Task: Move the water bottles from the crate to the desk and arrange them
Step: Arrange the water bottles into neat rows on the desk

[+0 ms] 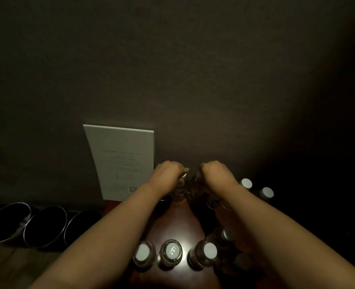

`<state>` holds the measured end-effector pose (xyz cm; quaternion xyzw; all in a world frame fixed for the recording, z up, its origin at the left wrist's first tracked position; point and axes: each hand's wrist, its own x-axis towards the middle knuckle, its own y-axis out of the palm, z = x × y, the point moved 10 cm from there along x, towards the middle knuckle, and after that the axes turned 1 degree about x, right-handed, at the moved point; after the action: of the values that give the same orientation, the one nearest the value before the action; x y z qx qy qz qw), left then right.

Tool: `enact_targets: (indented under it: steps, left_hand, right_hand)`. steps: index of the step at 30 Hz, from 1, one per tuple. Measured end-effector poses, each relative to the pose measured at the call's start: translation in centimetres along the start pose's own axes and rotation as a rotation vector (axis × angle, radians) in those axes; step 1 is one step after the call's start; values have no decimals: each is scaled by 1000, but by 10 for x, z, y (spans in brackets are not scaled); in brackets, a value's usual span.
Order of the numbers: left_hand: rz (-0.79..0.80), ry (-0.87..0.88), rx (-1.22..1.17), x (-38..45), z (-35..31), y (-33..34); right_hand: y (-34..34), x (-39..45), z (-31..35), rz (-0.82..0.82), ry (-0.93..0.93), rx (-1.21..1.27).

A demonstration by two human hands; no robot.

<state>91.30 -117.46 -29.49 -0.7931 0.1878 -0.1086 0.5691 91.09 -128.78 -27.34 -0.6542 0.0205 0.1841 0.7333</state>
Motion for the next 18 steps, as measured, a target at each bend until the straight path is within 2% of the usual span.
enact_targets:
  steps: [6,18]
  left_hand:
    - [-21,-22,-7,3,6,-1]
    - [-32,4,35,0,1,-2]
  right_hand:
    - [-2,1,6,-36,-6,16]
    - [3,-2,-6,9,63,57]
